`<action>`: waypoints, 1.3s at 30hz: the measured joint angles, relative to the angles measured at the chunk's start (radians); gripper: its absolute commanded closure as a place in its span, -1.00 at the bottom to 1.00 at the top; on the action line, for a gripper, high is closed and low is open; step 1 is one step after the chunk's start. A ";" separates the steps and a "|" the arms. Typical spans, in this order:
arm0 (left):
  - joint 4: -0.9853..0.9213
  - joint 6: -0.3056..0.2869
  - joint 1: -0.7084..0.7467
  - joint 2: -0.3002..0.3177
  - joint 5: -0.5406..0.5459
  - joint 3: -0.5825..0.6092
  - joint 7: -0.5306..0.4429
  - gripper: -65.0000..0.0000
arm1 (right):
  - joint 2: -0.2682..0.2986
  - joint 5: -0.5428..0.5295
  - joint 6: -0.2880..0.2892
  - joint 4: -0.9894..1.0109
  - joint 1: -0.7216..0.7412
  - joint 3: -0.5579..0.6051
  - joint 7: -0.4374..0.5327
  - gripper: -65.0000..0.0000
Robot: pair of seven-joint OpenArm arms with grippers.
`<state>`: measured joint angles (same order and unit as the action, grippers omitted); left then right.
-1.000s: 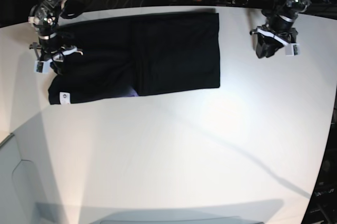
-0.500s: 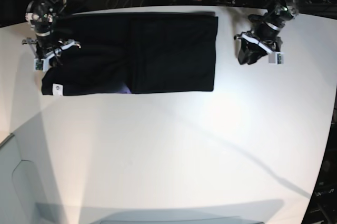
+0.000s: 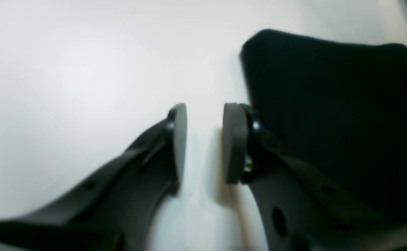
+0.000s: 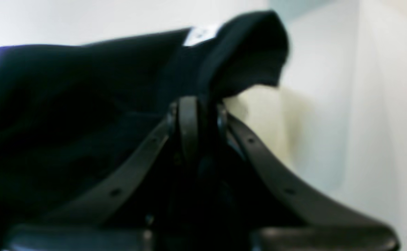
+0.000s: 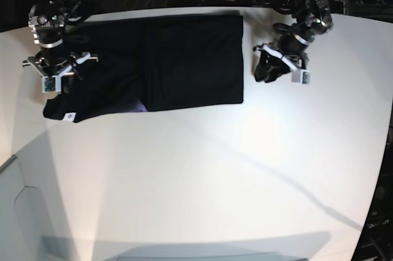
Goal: Fold the T-shirt properly
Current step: 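Lift the bundle's end with the right gripper and fold it toward the left gripper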
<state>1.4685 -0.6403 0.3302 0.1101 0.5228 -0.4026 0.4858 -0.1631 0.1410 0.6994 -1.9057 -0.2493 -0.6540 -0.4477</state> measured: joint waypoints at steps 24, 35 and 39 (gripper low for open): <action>-0.062 -0.010 -0.060 -0.002 0.015 0.078 -0.015 0.47 | 0.011 -0.093 0.000 -0.092 -0.136 0.639 -0.004 1.00; -0.060 0.072 -0.062 -0.002 0.032 0.079 -0.023 0.46 | 0.014 -0.009 0.000 -0.033 -0.127 0.887 -0.009 1.00; -0.060 0.077 -0.062 -0.002 0.032 0.079 -0.023 0.46 | 0.015 -0.007 0.000 -0.033 -0.119 0.971 -0.006 1.00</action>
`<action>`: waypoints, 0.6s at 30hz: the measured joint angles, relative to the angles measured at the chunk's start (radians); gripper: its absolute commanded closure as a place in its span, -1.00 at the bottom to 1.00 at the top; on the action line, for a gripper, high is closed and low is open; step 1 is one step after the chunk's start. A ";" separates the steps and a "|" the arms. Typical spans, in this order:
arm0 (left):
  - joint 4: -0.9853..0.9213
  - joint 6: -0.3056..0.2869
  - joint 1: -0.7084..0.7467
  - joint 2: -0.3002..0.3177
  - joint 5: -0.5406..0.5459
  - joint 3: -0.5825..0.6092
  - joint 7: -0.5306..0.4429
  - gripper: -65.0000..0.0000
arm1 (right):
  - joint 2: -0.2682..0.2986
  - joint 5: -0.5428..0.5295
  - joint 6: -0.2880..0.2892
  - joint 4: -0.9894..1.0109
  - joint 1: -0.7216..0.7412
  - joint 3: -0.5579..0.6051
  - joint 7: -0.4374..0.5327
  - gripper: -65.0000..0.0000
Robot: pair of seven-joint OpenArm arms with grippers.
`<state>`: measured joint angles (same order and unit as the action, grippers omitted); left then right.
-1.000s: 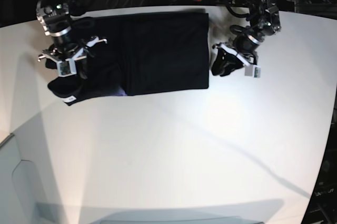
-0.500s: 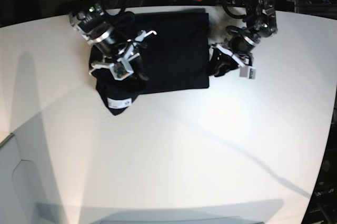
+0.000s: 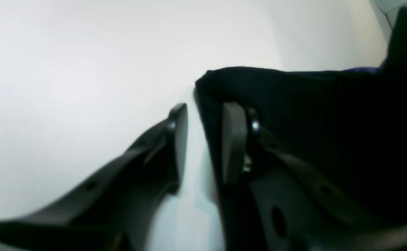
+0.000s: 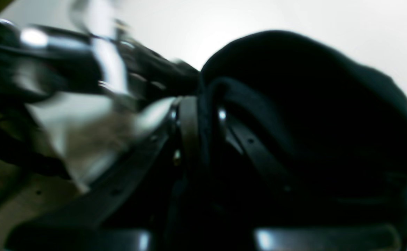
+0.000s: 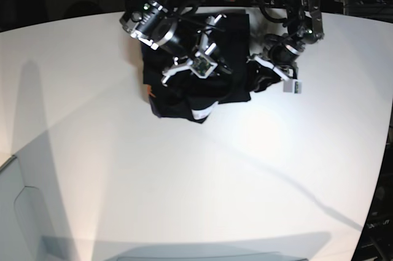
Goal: Fold the T-shirt properly
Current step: 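Lift the bundle's end with the right gripper and fold it toward the left gripper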
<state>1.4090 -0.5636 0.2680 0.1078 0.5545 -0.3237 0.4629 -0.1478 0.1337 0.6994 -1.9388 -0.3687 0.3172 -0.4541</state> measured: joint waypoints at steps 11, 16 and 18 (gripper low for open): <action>0.000 0.003 0.000 0.000 0.001 -0.002 -0.001 0.46 | 0.004 0.009 0.000 0.146 0.050 0.080 -0.008 1.00; 0.006 0.018 0.002 0.012 -0.002 -0.010 -0.005 0.46 | 0.004 0.008 0.000 0.180 0.078 0.125 -0.002 1.00; 0.007 0.021 0.002 0.014 -0.003 -0.011 -0.008 0.46 | 0.003 0.002 0.000 0.207 0.095 0.127 0.006 1.00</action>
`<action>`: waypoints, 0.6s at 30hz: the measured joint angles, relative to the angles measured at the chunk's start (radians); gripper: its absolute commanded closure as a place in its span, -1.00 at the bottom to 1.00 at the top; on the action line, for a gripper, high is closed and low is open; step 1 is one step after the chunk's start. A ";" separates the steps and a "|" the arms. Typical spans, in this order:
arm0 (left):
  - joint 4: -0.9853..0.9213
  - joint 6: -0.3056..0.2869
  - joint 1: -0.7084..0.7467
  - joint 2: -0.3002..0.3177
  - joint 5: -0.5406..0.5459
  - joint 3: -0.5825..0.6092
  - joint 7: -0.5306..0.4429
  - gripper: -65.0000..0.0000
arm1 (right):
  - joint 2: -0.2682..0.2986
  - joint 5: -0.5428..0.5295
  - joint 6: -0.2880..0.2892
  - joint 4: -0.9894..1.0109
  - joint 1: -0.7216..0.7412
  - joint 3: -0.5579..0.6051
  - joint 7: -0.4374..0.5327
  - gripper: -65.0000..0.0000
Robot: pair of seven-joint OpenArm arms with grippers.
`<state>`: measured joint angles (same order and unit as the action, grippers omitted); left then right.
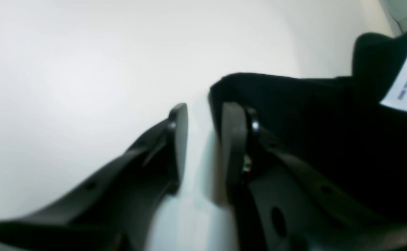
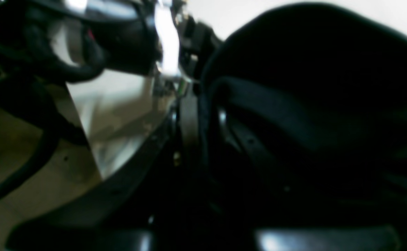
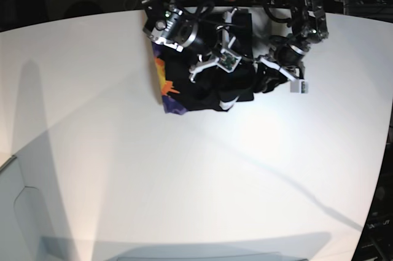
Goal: Fold the T-shirt properly
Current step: 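Lift the bundle's end with the right gripper and fold it toward the left gripper, then release the bundle with the left gripper and press the fold with the right gripper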
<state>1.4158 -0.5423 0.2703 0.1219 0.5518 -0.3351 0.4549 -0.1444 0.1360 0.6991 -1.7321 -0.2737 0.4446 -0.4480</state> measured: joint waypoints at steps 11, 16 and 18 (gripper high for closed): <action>0.014 -0.004 0.016 0.004 0.002 -0.031 0.014 0.46 | 0.000 -0.002 0.000 0.059 0.043 -0.001 -0.007 1.00; 0.076 0.008 0.084 0.011 -0.014 -0.148 0.032 0.46 | 0.000 -0.002 0.000 0.059 0.046 -0.001 -0.005 0.91; 0.111 0.020 0.101 0.011 -0.035 -0.179 0.054 0.46 | 0.000 -0.001 0.000 0.061 0.046 0.000 -0.005 0.68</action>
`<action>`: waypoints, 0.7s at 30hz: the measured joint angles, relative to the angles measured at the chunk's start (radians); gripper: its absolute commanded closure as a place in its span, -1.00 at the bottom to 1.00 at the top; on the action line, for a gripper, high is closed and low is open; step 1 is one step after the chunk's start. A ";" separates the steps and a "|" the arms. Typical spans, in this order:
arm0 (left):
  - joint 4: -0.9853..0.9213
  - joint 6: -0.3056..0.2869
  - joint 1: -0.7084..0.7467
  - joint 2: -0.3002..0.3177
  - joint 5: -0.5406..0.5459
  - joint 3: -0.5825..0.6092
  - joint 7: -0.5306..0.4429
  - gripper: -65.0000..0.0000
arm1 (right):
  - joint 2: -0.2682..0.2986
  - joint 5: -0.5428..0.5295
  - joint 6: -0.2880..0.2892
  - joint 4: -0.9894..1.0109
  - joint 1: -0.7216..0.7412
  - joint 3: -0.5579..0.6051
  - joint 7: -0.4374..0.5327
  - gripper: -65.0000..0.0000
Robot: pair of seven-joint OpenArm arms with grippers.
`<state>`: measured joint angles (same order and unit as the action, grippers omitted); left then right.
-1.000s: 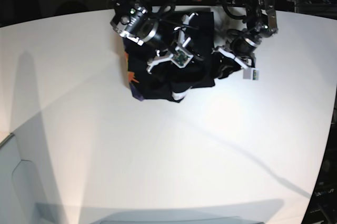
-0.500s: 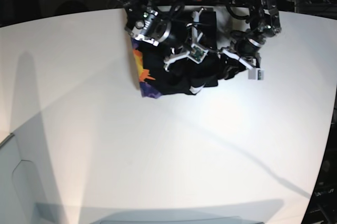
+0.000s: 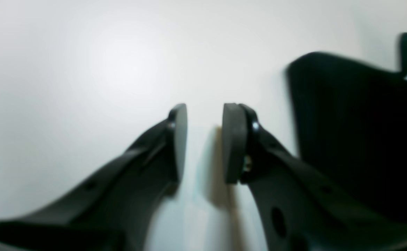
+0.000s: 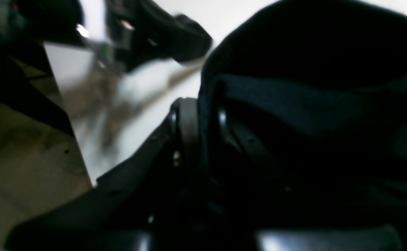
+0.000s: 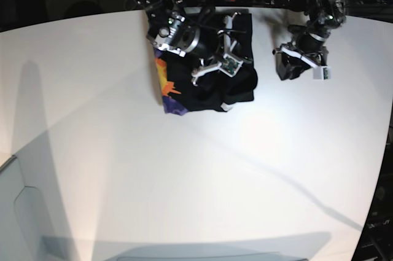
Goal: Fold the T-shirt properly
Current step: 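Release the bundle with the left gripper and press the fold with the right gripper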
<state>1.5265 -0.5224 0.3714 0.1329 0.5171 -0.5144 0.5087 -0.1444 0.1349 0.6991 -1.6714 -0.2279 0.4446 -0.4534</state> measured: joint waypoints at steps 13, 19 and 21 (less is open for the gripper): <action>0.078 -0.005 0.033 -0.004 0.004 -0.173 0.006 0.46 | -0.001 -0.010 0.000 -0.187 -0.013 -0.020 0.006 0.01; 0.078 -0.005 0.033 -0.005 0.004 -0.174 0.008 0.46 | -0.004 -0.011 0.000 -0.283 -0.025 -0.155 0.009 0.01; 0.078 -0.005 0.033 -0.005 0.004 -0.174 0.008 0.46 | -0.005 -0.009 0.000 -0.283 -0.025 -0.226 0.006 0.01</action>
<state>1.6047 -0.5278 0.4046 0.1276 0.5209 -0.6888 0.5163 -0.1490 0.1257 0.6994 -1.9549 -0.2527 0.2184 -0.4473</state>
